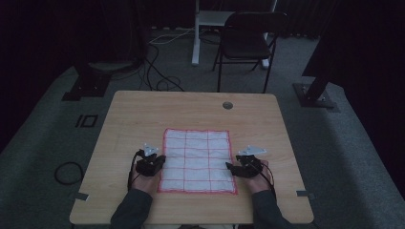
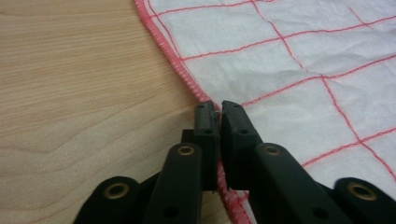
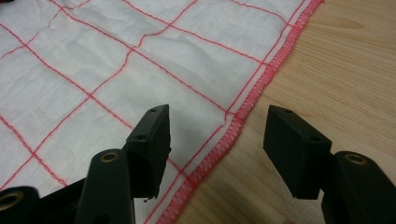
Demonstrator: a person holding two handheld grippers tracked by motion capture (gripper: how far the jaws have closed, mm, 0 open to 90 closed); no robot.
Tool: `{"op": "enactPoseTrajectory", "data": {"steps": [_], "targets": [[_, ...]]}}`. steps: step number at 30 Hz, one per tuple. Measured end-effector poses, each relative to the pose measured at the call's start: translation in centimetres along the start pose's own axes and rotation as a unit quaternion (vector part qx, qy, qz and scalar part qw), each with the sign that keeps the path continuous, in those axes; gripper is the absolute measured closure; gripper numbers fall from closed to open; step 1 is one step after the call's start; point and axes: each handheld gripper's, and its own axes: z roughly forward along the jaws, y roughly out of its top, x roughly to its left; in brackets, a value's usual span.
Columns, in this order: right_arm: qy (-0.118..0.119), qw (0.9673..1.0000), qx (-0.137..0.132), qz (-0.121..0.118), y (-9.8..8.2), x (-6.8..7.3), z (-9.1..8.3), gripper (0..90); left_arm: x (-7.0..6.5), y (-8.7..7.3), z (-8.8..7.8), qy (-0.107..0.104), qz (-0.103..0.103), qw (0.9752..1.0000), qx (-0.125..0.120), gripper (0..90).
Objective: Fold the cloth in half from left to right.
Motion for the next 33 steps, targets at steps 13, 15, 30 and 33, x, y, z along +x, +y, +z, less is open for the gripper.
{"op": "enactPoseTrajectory", "data": {"steps": [13, 15, 30, 33], "targets": [[0.002, 1.0000, -0.003, 0.007, -0.2, -0.2, -0.1, 41.8, 3.8, -0.9, -2.0, 0.025, -0.037, 0.9990, 0.007, 88.1], [0.003, 1.0000, -0.003, 0.007, -0.1, -0.1, -0.1, 41.8, 4.4, -0.9, -2.3, 0.024, -0.048, 0.9986, 0.006, 88.6], [0.003, 1.0000, -0.003, 0.007, -0.2, -0.1, -0.1, 41.8, 1.7, 2.3, -3.9, -0.048, -0.032, 0.9974, -0.042, 89.1], [0.003, 1.0000, -0.003, 0.007, -0.2, -0.1, -0.1, 42.0, 1.0, 3.1, -3.8, -0.057, -0.023, 0.9971, -0.044, 89.0]]}}
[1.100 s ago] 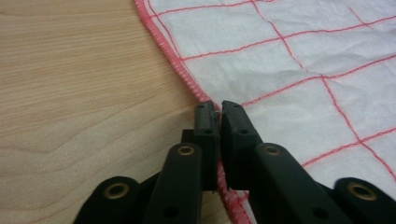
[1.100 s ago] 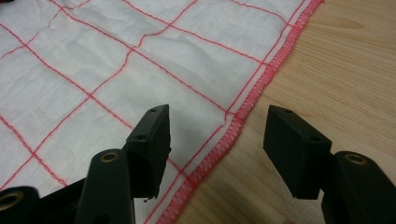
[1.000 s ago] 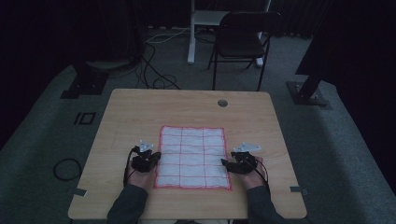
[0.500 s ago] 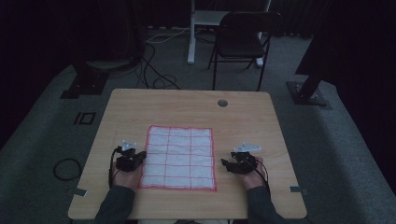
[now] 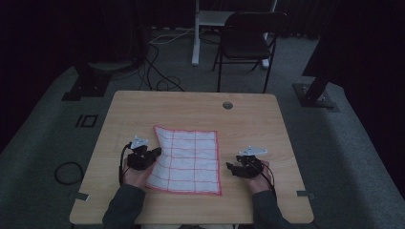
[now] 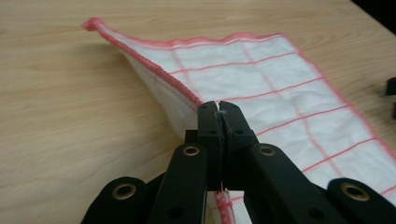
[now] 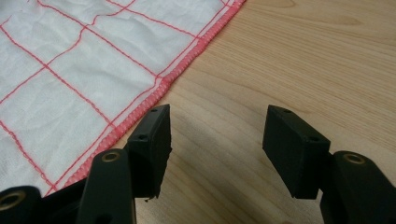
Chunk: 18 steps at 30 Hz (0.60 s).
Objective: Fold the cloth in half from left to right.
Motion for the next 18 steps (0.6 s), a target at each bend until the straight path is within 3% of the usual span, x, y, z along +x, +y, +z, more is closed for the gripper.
{"op": "enactPoseTrajectory", "data": {"steps": [11, 18], "targets": [[0.001, 1.0000, 0.000, 0.000, 0.0, 0.0, 0.0, 42.2, -2.4, 1.7, 1.0, -0.026, 0.025, 0.9993, 0.008, 89.2], [0.001, 1.0000, 0.001, -0.001, -0.1, 0.0, 0.0, 42.4, -3.2, 2.2, 1.7, -0.037, 0.028, 0.9988, 0.012, 89.2]]}}
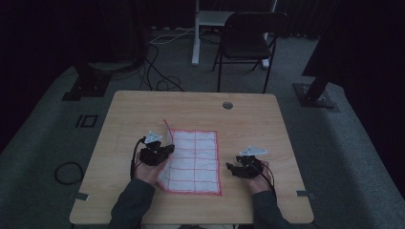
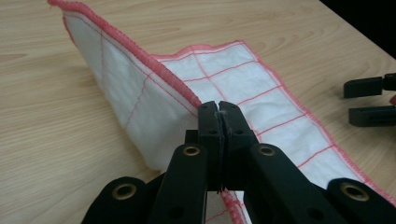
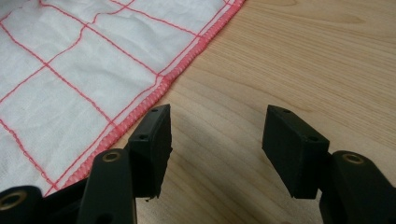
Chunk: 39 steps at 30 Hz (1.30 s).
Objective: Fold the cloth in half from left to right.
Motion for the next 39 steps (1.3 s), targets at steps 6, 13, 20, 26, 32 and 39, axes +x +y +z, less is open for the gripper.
{"op": "enactPoseTrajectory", "data": {"steps": [6, 13, 20, 26, 32, 39], "targets": [[0.002, 1.0000, -0.001, -0.001, 0.0, 0.0, 0.0, 42.8, -0.8, 0.3, 1.5, -0.006, 0.009, 0.9999, 0.013, 89.3], [0.003, 1.0000, -0.001, -0.001, 0.0, 0.1, 0.0, 42.9, -1.6, 0.2, 3.7, -0.009, 0.015, 0.9993, 0.033, 89.3], [0.003, 1.0000, -0.001, 0.000, 0.0, 0.1, -0.1, 42.9, -2.8, 0.3, 4.6, -0.019, 0.027, 0.9986, 0.041, 89.3], [0.005, 1.0000, 0.002, -0.002, 0.0, 0.3, 0.2, 42.9, -3.8, 0.6, 4.6, -0.026, 0.040, 0.9981, 0.039, 89.2], [0.006, 1.0000, 0.003, -0.003, 0.0, 0.4, 0.3, 43.0, -4.4, 0.8, 4.9, -0.034, 0.045, 0.9977, 0.040, 89.3], [0.010, 0.9997, 0.009, -0.019, 0.1, 1.4, 1.1, 43.1, -5.3, 1.1, 5.2, -0.039, 0.058, 0.9968, 0.040, 89.2]]}}
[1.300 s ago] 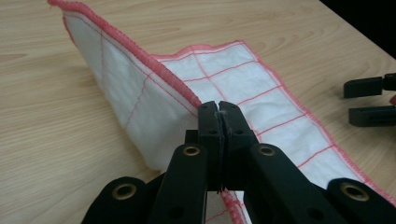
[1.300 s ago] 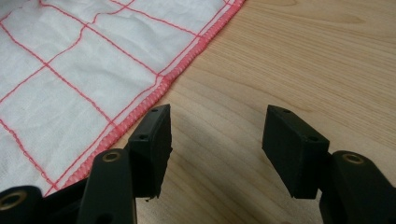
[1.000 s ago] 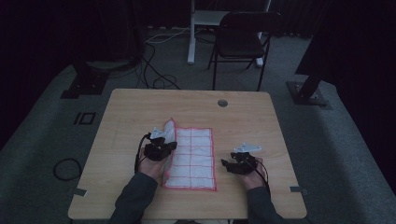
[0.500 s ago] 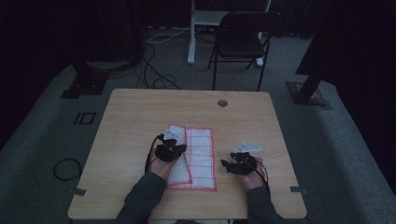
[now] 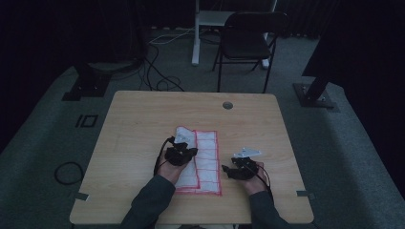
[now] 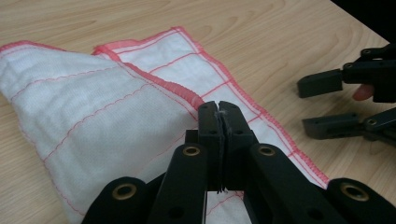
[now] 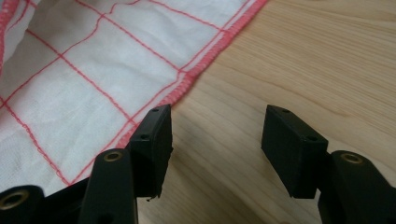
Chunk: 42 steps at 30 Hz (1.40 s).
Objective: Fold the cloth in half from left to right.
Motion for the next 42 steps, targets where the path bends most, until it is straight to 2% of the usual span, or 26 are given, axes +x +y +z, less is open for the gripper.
{"op": "enactPoseTrajectory", "data": {"steps": [3, 9, 10, 12, 19, 24, 30, 32, 34, 36, 42], "targets": [[-0.002, 1.0000, 0.000, -0.002, 0.1, 0.2, 0.1, 43.4, -0.4, 0.2, 0.4, -0.004, 0.007, 0.9999, 0.006, 89.3], [-0.006, 1.0000, 0.000, -0.007, 0.1, 0.5, 0.3, 43.4, -1.3, 0.8, 0.9, -0.015, 0.017, 0.9997, 0.001, 89.2], [-0.006, 1.0000, -0.001, -0.007, 0.1, 0.5, 0.3, 43.5, -1.9, 1.2, 1.1, -0.022, 0.026, 0.9994, -0.001, 89.2], [-0.004, 1.0000, -0.002, -0.008, 0.1, 0.4, 0.2, 43.4, -2.4, 1.4, 1.2, -0.024, 0.030, 0.9993, -0.002, 89.2], [-0.009, 0.9999, -0.007, 0.008, -0.1, -0.4, -0.3, 43.1, -3.8, 2.2, 1.8, -0.041, 0.034, 0.9985, -0.011, 89.2], [-0.014, 0.9997, -0.012, 0.016, -0.2, -0.9, -0.6, 43.1, -4.9, 2.1, 2.5, -0.049, 0.044, 0.9978, -0.003, 89.2], [-0.017, 0.9996, -0.011, 0.018, -0.2, -1.0, -0.7, 43.0, -5.6, 2.0, 3.5, -0.053, 0.047, 0.9975, 0.007, 89.1], [-0.017, 0.9996, -0.010, 0.018, -0.2, -1.0, -0.7, 42.9, -5.6, 1.9, 3.9, -0.058, 0.046, 0.9972, 0.012, 88.2], [-0.018, 0.9996, -0.011, 0.019, -0.2, -1.0, -0.7, 42.9, -5.5, 1.7, 4.1, -0.062, 0.042, 0.9971, 0.014, 80.8], [-0.018, 0.9996, -0.012, 0.019, -0.2, -1.0, -0.8, 42.9, -5.4, 1.4, 4.1, -0.054, 0.047, 0.9972, 0.018, 78.8], [-0.022, 0.9995, -0.018, 0.014, 0.1, -0.8, -0.7, 44.7, -4.9, 0.2, 2.7, -0.045, 0.054, 0.9973, 0.022, 76.2]]}}
